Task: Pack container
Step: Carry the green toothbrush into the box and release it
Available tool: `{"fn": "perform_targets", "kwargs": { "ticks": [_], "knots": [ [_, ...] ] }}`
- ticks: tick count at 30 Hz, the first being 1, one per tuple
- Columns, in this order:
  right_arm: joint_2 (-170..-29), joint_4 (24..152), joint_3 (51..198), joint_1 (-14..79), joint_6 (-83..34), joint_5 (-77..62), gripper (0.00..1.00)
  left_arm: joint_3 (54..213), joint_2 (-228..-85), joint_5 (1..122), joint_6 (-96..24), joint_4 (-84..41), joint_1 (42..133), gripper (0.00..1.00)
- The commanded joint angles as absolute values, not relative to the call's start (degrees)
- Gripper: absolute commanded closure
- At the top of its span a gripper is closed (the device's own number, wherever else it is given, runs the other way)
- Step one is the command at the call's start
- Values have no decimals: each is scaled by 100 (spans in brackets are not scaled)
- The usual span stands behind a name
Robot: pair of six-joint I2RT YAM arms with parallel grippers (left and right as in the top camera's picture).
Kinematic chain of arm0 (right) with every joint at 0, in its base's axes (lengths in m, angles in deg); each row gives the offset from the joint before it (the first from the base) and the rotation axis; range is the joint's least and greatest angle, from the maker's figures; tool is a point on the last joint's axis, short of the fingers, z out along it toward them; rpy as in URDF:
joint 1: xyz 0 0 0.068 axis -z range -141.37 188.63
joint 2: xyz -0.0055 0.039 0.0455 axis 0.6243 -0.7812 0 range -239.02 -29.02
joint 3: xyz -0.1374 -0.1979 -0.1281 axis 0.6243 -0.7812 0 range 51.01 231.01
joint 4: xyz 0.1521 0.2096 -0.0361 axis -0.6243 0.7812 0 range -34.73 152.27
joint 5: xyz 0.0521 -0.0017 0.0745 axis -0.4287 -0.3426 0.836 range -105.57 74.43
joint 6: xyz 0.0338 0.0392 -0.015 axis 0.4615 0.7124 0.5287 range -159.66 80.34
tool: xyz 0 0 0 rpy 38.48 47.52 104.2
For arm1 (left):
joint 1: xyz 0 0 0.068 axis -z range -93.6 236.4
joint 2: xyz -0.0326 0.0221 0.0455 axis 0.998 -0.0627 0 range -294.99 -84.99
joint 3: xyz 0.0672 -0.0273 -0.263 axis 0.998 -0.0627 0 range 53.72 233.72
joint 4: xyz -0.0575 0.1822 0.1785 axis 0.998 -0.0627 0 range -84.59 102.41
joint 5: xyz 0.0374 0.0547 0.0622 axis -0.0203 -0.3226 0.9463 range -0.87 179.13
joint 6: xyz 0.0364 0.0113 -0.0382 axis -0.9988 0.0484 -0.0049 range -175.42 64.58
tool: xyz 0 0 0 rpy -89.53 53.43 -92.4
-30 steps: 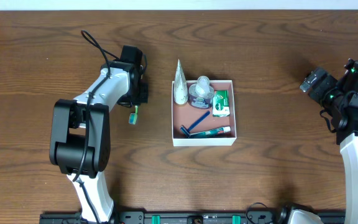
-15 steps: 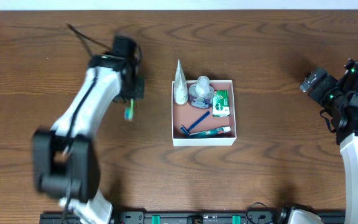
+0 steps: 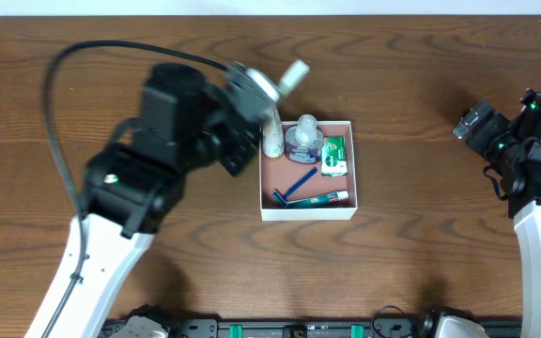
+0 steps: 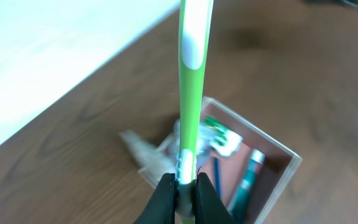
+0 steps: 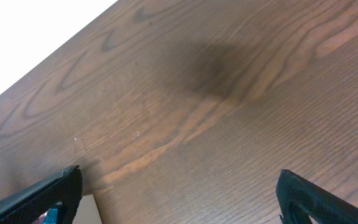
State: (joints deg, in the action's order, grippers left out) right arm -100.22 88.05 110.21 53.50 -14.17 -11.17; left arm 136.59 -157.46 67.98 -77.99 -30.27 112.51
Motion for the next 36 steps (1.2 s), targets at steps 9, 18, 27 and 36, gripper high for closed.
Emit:
{"fn": "perform_targets", "kwargs": {
  "ticks": [9, 18, 27, 36],
  "knots": [
    [-10017, 8809, 11062, 5401, -1334, -1150, 1, 13382, -17317, 7301, -9644, -3324, 12458, 94],
    [-10017, 8809, 11062, 5401, -1336, -1150, 1, 13382, -18491, 8453, -9786, -3427, 12598, 94],
    [-10017, 8809, 11062, 5401, -1336, -1150, 1, 13382, -18679, 8446, -9775, -3479, 12604, 51],
    [-10017, 8809, 11062, 5398, -1336, -1150, 1, 13386, -18301, 8446, -9016, -3521, 12737, 48]
  ]
}}
